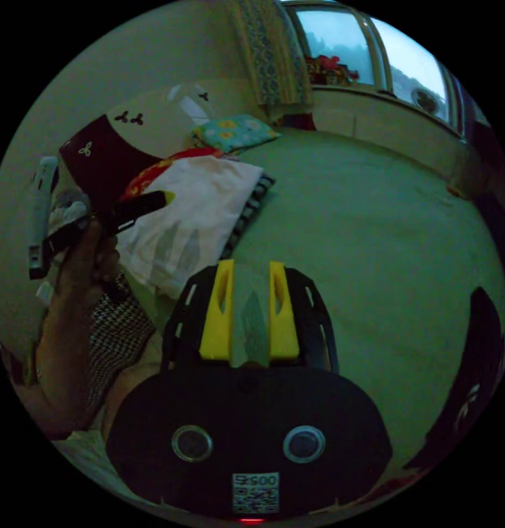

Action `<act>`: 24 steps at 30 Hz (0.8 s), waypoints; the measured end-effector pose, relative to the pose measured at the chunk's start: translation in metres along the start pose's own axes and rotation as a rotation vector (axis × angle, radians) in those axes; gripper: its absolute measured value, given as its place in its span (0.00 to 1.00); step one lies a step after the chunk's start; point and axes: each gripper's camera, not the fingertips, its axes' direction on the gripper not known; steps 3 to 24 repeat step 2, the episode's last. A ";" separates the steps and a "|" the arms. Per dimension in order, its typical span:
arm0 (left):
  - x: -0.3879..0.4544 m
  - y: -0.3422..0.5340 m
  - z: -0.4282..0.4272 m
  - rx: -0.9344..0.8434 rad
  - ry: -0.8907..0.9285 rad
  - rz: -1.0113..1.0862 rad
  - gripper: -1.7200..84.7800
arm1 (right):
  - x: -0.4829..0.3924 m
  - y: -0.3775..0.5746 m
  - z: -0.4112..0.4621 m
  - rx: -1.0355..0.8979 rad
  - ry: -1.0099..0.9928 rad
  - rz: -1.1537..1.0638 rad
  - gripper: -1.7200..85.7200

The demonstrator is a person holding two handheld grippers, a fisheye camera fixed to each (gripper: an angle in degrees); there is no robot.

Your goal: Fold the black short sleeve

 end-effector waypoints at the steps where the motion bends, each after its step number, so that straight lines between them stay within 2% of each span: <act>1: -0.015 -0.005 0.000 0.012 -0.007 -0.046 0.13 | -0.003 -0.007 0.006 0.009 -0.009 -0.004 0.12; 24: -0.031 -0.009 0.002 0.022 -0.011 -0.088 0.13 | -0.009 -0.019 0.018 0.027 -0.020 -0.003 0.12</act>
